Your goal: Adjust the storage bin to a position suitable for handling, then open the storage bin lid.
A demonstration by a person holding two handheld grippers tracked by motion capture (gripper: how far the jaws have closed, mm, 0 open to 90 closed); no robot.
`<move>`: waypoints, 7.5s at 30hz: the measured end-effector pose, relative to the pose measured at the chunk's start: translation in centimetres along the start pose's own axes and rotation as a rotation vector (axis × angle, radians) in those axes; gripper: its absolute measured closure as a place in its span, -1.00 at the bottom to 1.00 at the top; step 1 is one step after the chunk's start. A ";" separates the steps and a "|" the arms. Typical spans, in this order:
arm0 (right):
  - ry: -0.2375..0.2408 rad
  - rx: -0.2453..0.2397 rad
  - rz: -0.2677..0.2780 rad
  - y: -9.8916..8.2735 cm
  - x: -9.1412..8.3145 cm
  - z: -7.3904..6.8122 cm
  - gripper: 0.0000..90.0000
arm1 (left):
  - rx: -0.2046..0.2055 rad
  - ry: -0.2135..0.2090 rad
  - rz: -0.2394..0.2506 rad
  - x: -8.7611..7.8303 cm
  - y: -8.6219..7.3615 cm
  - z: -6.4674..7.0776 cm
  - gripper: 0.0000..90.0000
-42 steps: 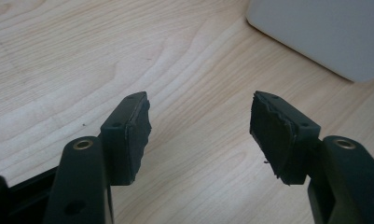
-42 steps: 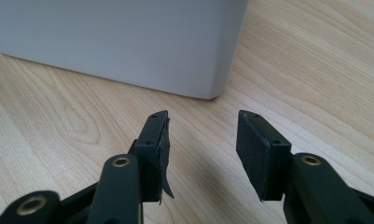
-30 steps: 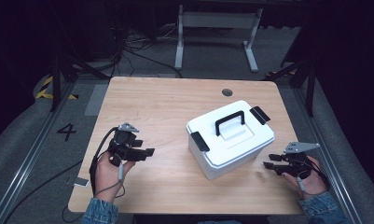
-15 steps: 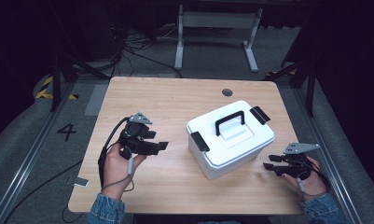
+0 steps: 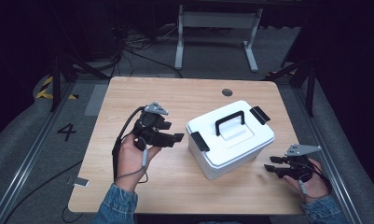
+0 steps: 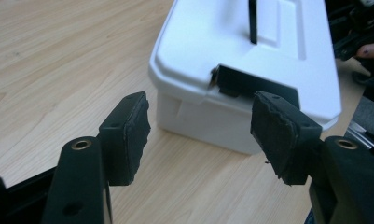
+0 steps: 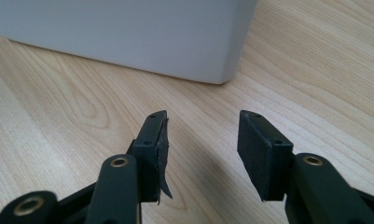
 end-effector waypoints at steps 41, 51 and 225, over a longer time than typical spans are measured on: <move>-0.013 0.008 -0.017 -0.5 -0.2 -0.6 0.20 | 0.020 -0.091 -0.062 9.5 6.8 3.7 -0.14; -0.011 0.002 -0.021 -0.6 -0.1 -0.7 0.20 | 0.031 -0.084 -0.139 11.7 6.8 3.7 0.44; 0.052 -0.021 -0.070 -1.1 1.2 -1.4 0.21 | -0.427 0.118 -0.103 -1.3 -14.2 -16.9 0.59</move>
Point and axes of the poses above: each handheld gripper's, and its own axes: x roughly forward along the jaws, y roughly out of its top, z roughly to its right, the point moved 3 cm from there along x, roughly forward along the jaws, and after that the axes turned 3 degrees about -x, right-handed, at the moved point
